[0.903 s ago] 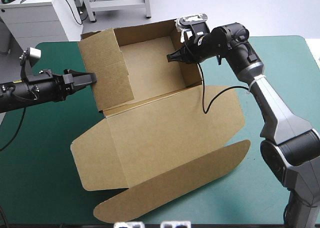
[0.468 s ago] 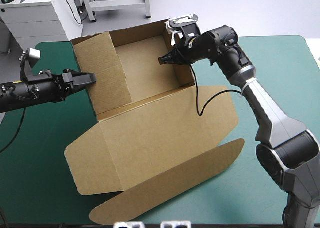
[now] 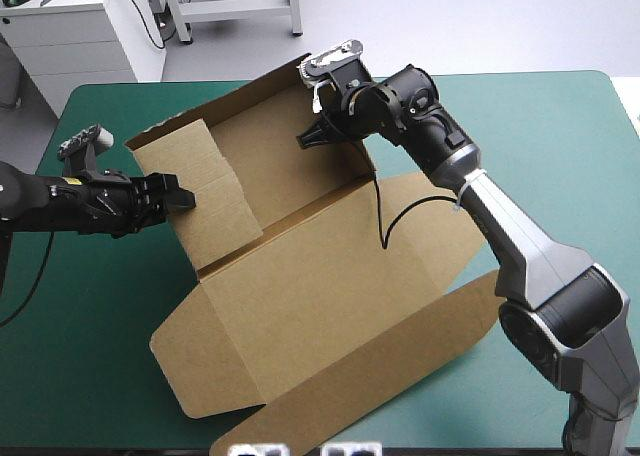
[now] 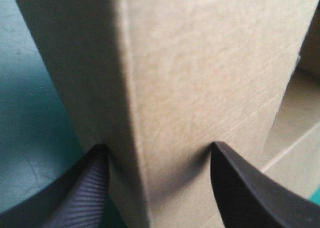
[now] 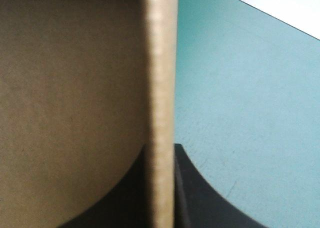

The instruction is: Fold the box

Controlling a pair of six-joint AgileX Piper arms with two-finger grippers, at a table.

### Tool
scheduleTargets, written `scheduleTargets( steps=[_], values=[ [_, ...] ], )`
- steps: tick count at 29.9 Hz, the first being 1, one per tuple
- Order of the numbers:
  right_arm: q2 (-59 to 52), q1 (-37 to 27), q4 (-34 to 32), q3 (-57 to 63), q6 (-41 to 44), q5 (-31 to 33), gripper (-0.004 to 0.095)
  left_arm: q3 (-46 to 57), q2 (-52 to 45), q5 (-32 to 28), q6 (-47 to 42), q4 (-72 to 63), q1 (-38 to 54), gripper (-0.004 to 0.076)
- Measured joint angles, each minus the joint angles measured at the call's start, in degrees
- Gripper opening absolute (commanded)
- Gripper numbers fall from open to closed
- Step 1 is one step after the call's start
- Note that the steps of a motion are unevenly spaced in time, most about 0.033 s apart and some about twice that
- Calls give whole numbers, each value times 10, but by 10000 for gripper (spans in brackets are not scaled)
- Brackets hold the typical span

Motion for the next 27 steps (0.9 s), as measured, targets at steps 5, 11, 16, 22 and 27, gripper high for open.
scheduleTargets(
  steps=[5,11,16,22,27],
  values=[
    [6,6,-2,0,13,2,0,0,1,-41,-72,93,-44,421],
    [7,7,1,-10,20,19,0,-2,15,-60,-103,122,-51,421],
    [7,7,-7,-18,32,33,0,-2,30,-91,-107,122,-51,419],
    [9,7,2,-18,43,49,0,-3,54,-112,-127,138,-52,308],
    [9,6,43,-20,40,57,0,-3,74,-137,-133,178,-51,197]
  ],
)
